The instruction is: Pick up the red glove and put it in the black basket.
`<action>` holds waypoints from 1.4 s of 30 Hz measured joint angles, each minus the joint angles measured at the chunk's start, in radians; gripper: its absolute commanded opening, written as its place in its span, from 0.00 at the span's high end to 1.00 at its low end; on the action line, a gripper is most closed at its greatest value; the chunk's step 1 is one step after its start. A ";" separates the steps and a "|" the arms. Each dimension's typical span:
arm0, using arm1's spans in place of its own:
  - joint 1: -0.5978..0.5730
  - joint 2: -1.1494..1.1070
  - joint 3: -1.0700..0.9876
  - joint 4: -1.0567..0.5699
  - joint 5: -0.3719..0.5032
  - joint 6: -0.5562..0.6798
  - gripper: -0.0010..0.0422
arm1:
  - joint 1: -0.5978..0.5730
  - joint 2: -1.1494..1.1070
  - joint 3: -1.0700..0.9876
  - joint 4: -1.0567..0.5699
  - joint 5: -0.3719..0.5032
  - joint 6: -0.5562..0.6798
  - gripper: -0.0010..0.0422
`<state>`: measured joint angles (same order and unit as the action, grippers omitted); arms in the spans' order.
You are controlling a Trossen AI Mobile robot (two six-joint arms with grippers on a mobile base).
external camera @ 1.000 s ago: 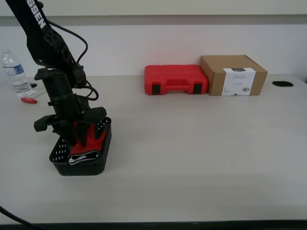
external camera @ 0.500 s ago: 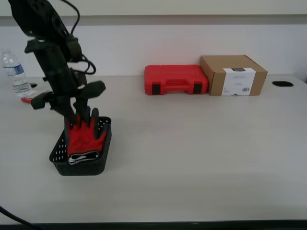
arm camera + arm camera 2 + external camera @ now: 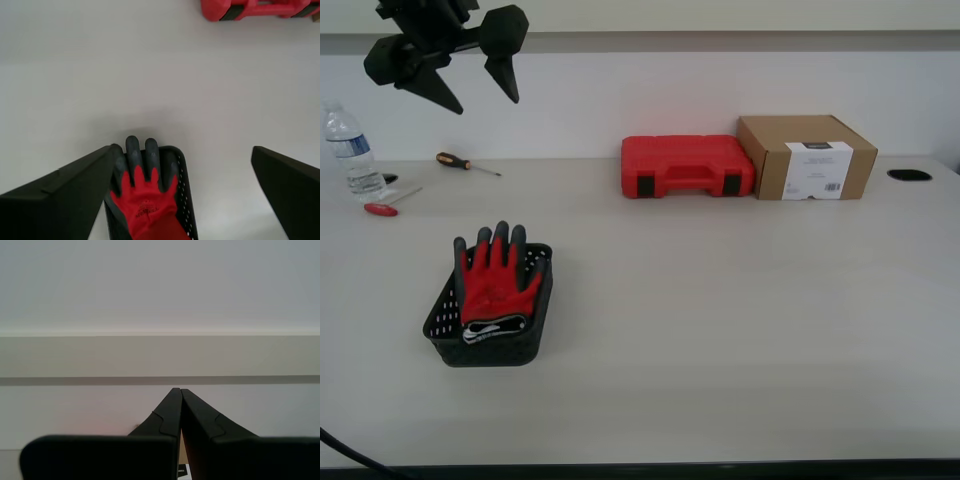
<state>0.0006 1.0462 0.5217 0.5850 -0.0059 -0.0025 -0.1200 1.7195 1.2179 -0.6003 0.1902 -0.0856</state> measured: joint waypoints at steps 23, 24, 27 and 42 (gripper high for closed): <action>-0.001 0.000 0.000 0.000 0.000 0.000 0.98 | 0.001 0.002 0.025 0.004 0.002 -0.002 0.63; 0.000 0.000 0.000 0.000 0.000 0.000 0.98 | 0.001 0.002 0.025 0.003 0.002 -0.003 0.79; 0.000 0.000 0.000 0.000 0.000 0.000 0.98 | 0.001 0.002 0.025 0.004 0.002 -0.002 0.96; 0.000 0.000 0.000 0.000 0.000 0.000 0.98 | 0.002 0.002 0.025 0.004 0.002 -0.001 0.43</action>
<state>0.0002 1.0462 0.5217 0.5854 -0.0059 -0.0025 -0.1184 1.7214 1.2430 -0.5964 0.1925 -0.0868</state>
